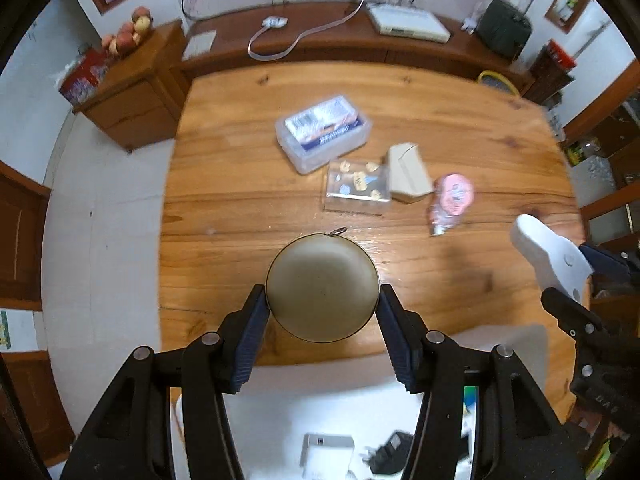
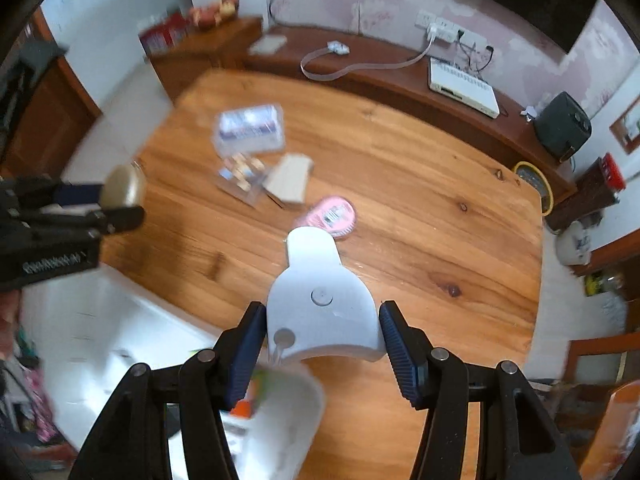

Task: Organize rigid objects
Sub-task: 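Carry the gold compact with the left tool while the right tool carries the white holder to the tray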

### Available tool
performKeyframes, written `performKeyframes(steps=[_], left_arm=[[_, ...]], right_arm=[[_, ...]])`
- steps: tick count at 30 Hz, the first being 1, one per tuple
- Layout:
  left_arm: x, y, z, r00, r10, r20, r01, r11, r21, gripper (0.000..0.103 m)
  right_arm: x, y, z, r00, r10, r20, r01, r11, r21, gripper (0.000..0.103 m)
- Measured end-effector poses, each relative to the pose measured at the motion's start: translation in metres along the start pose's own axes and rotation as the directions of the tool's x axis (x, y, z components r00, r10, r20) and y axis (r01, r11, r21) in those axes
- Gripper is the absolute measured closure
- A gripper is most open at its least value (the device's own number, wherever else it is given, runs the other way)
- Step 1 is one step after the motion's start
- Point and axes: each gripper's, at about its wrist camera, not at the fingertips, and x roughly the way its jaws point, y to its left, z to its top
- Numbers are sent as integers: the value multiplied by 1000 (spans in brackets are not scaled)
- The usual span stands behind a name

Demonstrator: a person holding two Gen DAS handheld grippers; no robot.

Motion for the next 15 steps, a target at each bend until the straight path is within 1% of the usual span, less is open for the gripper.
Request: performKeyframes(steps=[1,2,4,8,11,15], left_arm=[[-16,-4,-2,1000,-6,21,6,1000,5,45],[-23,-3,0,999,-11,39,10,1000,10,45],[-47,1,-6,997,-15,80,14,1000,21,45],[-89,1,-23,989,-17,149,12,999,38,45],[-111,3,-40,982,-13,188,5,999,45,45],[-130,5,-64,975,-2,223,-9,999,51,45]], right_arm=[[-14,1,-3,999,28,24,-28,999,17,44],[-27,3,-7,998,50,47,-51,998,30,44],[-50,9,-18,993,74,86,-79,996,47,44],[-93,19,-33,978,118,170,-130,989,65,44],[-122,28,-48,966,134,221,-150,987,58,44],[-147,44,-70,955,155,253,-172,984,46,44]])
